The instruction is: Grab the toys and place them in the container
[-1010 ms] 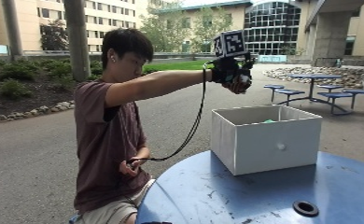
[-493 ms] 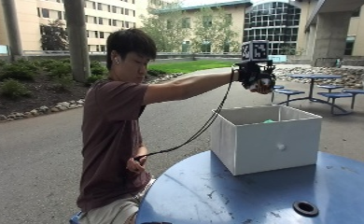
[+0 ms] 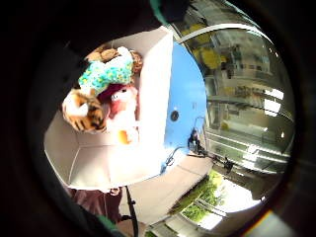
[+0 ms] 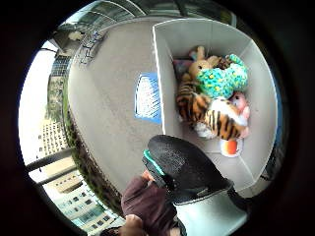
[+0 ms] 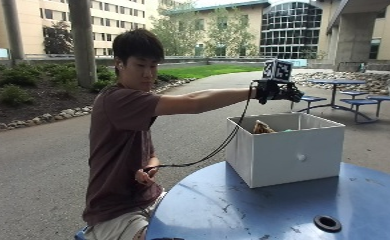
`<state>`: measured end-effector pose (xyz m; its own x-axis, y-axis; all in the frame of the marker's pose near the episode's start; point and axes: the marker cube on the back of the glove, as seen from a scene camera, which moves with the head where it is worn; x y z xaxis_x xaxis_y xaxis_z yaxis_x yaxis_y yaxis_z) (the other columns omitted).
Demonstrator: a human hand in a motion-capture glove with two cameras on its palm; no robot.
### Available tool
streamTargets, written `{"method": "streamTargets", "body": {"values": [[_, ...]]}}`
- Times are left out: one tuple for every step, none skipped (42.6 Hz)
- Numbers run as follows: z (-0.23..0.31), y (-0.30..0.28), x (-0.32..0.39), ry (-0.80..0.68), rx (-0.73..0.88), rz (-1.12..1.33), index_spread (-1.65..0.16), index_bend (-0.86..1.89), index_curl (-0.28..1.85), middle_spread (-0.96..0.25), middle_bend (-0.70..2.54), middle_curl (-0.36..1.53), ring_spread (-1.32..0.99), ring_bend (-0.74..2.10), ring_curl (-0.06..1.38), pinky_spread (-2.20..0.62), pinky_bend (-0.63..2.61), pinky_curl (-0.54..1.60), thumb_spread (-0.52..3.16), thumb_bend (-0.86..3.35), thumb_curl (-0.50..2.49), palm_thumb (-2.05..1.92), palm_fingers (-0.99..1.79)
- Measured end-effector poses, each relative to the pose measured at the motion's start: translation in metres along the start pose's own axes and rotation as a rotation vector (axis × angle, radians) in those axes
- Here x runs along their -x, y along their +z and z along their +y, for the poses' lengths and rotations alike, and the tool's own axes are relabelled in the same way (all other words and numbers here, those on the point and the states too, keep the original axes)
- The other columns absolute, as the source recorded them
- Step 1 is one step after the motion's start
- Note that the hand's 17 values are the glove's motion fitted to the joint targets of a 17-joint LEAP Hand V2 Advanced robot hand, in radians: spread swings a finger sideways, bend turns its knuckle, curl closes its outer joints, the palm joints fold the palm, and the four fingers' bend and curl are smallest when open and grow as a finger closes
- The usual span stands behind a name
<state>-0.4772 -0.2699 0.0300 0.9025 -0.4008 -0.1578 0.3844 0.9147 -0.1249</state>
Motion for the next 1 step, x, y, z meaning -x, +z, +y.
{"method": "streamTargets", "body": {"values": [[-0.0001,0.0007,-0.0003,-0.016,0.0,0.002,-0.18,0.01,0.35,0.03,0.12,0.33,-0.02,0.3,0.36,0.04,0.98,0.44,1.04,-0.07,0.52,-0.07,-0.43]]}}
